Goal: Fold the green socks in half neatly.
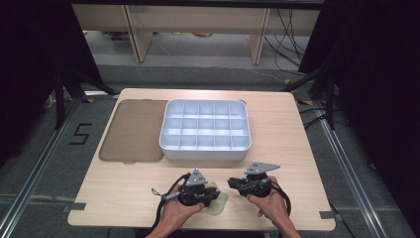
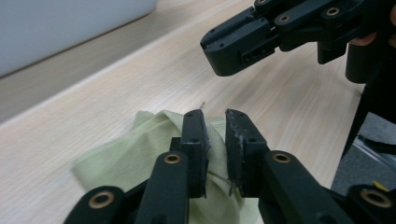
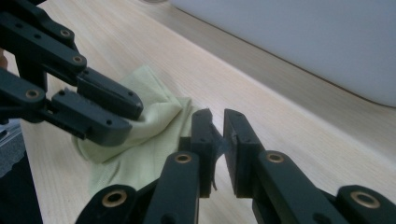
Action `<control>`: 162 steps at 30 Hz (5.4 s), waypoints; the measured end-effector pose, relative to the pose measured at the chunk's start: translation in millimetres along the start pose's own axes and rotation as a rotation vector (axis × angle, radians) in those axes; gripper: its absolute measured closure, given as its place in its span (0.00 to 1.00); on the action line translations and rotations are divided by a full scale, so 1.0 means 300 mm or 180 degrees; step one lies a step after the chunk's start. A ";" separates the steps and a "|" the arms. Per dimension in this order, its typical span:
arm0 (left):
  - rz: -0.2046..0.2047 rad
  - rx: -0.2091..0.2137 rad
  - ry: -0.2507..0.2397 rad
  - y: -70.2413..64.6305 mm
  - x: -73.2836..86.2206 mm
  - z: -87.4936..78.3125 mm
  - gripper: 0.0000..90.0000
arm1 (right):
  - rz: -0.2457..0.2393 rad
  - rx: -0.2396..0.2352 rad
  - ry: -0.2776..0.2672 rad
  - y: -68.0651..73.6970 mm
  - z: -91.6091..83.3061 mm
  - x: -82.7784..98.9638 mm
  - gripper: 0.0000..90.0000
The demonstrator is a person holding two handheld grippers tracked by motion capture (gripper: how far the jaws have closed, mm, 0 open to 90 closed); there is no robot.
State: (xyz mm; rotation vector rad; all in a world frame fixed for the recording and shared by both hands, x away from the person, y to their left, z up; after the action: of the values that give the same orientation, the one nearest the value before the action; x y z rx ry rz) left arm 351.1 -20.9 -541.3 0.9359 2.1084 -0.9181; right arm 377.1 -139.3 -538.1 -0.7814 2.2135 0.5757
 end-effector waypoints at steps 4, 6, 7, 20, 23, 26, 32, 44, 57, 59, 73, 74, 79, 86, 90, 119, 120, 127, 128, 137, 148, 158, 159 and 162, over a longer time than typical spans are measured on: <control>0.0015 0.0092 -0.0004 -0.016 -0.004 0.003 0.77 | 0.0002 0.0030 -0.0055 -0.020 -0.010 0.001 0.91; -0.0036 0.0110 -0.0022 -0.023 -0.008 -0.001 0.67 | 0.0024 -0.0029 -0.0081 -0.022 -0.008 0.002 0.91; -0.0110 0.0161 -0.0111 -0.032 -0.024 -0.017 0.64 | 0.0099 0.0013 -0.0042 -0.019 -0.014 0.005 0.90; 0.0134 -0.0052 -0.0174 0.057 0.012 -0.191 0.83 | -0.0002 -0.0152 -0.0221 0.020 -0.045 -0.019 0.84; 0.0034 -0.0024 -0.0042 0.085 0.082 -0.148 0.86 | 0.0022 -0.0215 -0.0152 0.065 -0.053 -0.016 0.82; 0.0107 -0.0051 0.0080 0.090 0.100 -0.124 0.87 | -0.0094 -0.0268 -0.0205 0.081 -0.048 -0.025 0.82; 0.0136 -0.0077 0.0200 0.089 0.125 -0.083 0.90 | -0.0262 -0.0347 -0.0167 0.142 -0.035 -0.020 0.83; 0.0211 -0.0136 0.0225 0.090 0.126 -0.085 0.91 | -0.0578 -0.0317 0.0218 0.204 0.042 0.053 0.95; 0.0180 -0.0164 0.0062 0.070 0.094 -0.103 0.91 | -0.0583 -0.0046 0.0284 0.126 0.012 0.068 0.96; 0.0263 -0.0195 0.0003 0.072 0.058 -0.111 0.91 | -0.0630 0.0008 0.0147 0.127 -0.004 0.033 0.96; 0.0141 -0.0399 0.0173 0.206 0.049 -0.066 0.93 | -0.0680 0.0056 0.0223 0.087 0.093 -0.007 0.97; 0.0163 -0.0395 0.0180 0.209 0.050 -0.068 0.93 | -0.0668 0.0072 0.0252 0.083 0.097 0.000 0.97; 0.0182 -0.0421 0.0186 0.210 0.053 -0.064 0.93 | -0.0691 0.0131 0.0317 0.077 0.099 0.012 0.97; 0.0189 -0.0448 0.0183 0.208 0.055 -0.065 0.93 | -0.0691 0.0200 0.0285 0.058 0.087 0.027 0.96; 0.0188 -0.0453 0.0169 0.207 0.053 -0.066 0.92 | -0.0620 0.0193 0.0165 0.064 0.059 0.000 0.96; -0.0299 -0.0320 0.0235 0.148 0.121 -0.195 0.46 | -0.0681 0.0002 0.0109 0.133 0.043 -0.013 0.94; -0.0387 -0.0293 0.0185 0.140 0.124 -0.188 0.45 | -0.0717 0.0029 0.0054 0.132 0.047 -0.016 0.94; -0.0416 -0.0260 0.0244 0.117 0.137 -0.166 0.46 | -0.0713 -0.0025 0.0126 0.150 0.053 0.000 0.94; -0.0451 -0.0259 0.0184 0.110 0.133 -0.159 0.47 | -0.0769 -0.0011 0.0120 0.144 0.055 0.000 0.93; -0.0311 -0.0328 0.0335 0.111 0.148 -0.128 0.57 | -0.0713 -0.0049 0.0122 0.147 0.046 0.003 0.93; -0.0389 -0.0251 0.0152 0.103 0.142 -0.107 0.86 | -0.0767 -0.0072 0.0079 0.148 0.040 0.002 0.93; -0.0188 -0.0340 0.0174 0.104 0.126 -0.128 0.93 | -0.0693 -0.0199 0.0047 0.190 0.035 0.008 0.94; -0.0188 -0.0385 0.0121 0.098 0.116 -0.130 0.93 | -0.0723 -0.0272 0.0049 0.205 0.036 0.012 0.94; -0.0129 -0.0402 0.0144 0.094 0.112 -0.138 0.93 | -0.0745 -0.0325 0.0087 0.226 0.049 0.022 0.95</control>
State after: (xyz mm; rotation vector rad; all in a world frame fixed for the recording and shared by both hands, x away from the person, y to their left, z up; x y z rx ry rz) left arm 344.5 37.8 -553.8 0.8596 2.2031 -0.7803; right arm 334.4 -84.2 -541.2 -1.0899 2.0913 0.5671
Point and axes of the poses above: each handheld gripper's, and its own axes: z roughly forward along the jaws, x roughly out of its underside, y roughly to its left, the point moved 8 cm from there along z, roughly forward along the jaws, and after that the axes turned 6 degrees about x, right-handed, at the moved point
